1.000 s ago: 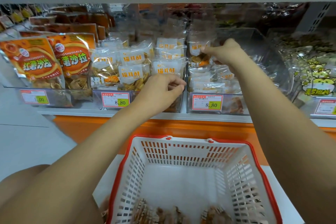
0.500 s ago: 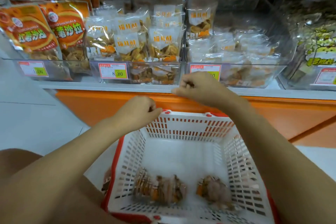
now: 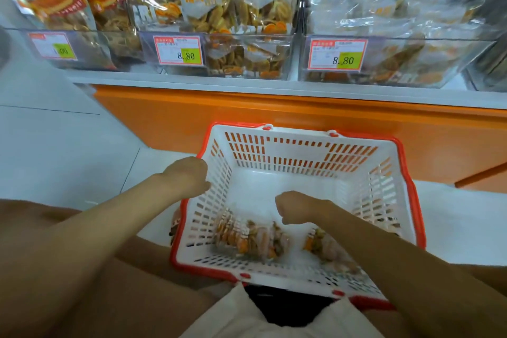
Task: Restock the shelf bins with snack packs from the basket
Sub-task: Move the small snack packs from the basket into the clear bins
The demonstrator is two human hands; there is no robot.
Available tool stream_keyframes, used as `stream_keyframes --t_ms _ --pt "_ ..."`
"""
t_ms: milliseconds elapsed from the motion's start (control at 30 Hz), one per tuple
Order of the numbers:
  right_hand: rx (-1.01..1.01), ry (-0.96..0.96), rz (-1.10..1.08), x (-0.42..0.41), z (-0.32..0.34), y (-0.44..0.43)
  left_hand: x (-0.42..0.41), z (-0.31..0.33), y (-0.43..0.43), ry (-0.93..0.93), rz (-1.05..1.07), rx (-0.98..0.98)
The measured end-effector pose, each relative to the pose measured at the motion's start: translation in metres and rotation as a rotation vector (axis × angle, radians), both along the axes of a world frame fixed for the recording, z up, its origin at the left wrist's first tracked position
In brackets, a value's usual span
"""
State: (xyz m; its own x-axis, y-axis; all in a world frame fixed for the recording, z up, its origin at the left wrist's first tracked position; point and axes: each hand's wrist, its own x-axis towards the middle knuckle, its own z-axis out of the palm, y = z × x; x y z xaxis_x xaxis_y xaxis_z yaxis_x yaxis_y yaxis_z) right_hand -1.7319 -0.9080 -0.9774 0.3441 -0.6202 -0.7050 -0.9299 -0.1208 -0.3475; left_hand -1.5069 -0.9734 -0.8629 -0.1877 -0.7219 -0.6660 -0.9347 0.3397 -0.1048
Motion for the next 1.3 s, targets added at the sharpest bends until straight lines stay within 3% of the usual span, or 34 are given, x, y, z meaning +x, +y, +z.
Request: stream_keyframes --t_ms 300,667,900,1100,1300 --pt "0.245 -0.175 -0.163 0.022 -0.033 0.007 0.007 -0.002 -0.008 0.05 0.053 0.029" --pt "0.182 -0.24 -0.071 0.021 -0.043 0.014 -0.002 -0.004 -0.018 -0.029 0.004 0.082" --pt "0.186 -0.399 -0.264 0.01 -0.023 0.004 -0.012 0.001 -0.019 -0.018 0.056 0.122" --pt "0.112 -0.576 -0.354 -0.017 0.045 -0.032 -0.019 0.013 -0.021 0.186 0.037 0.304" --pt "-0.194 -0.703 -0.49 -0.033 0.141 -0.049 -0.051 0.052 -0.014 0.668 0.134 0.405"
